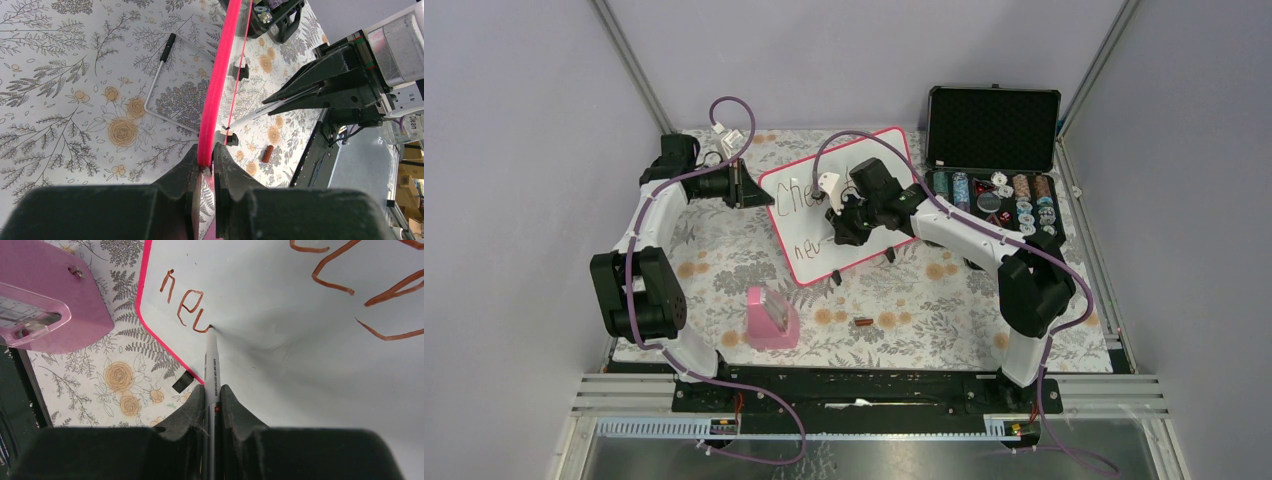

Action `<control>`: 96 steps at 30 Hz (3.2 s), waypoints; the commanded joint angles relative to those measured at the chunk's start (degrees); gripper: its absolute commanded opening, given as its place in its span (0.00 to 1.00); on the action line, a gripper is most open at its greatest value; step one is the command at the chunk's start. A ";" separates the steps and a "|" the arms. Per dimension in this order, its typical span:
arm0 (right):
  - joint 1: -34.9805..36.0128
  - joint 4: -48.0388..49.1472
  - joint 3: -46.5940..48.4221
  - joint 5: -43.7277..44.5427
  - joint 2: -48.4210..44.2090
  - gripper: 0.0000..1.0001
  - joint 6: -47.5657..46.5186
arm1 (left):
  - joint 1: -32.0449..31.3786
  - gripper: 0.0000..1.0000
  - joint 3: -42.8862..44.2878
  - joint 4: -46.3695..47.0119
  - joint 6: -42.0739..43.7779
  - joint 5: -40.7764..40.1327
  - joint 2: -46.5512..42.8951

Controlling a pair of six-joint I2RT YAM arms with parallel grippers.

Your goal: Write a sentence on the whiteboard

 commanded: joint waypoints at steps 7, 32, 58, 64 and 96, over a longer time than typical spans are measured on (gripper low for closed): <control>-0.88 2.39 0.47 1.67 -0.97 0.00 -1.02 | -0.19 0.00 0.25 3.06 3.33 -2.49 -2.72; -2.49 2.36 -0.75 2.12 -2.29 0.00 -1.20 | -0.23 0.00 0.30 3.08 3.42 -2.42 -2.59; -2.72 -2.35 1.36 -6.94 -7.53 0.00 -0.94 | -0.20 0.15 -0.19 2.74 3.17 -3.17 -3.52; -2.73 -4.58 0.16 -9.16 -8.82 0.00 -1.88 | -0.17 0.32 -1.04 0.37 5.02 -3.80 -4.49; -4.61 -3.68 -3.95 -9.40 -9.42 0.00 -2.38 | -0.17 0.19 -3.40 2.83 4.18 -3.60 -2.30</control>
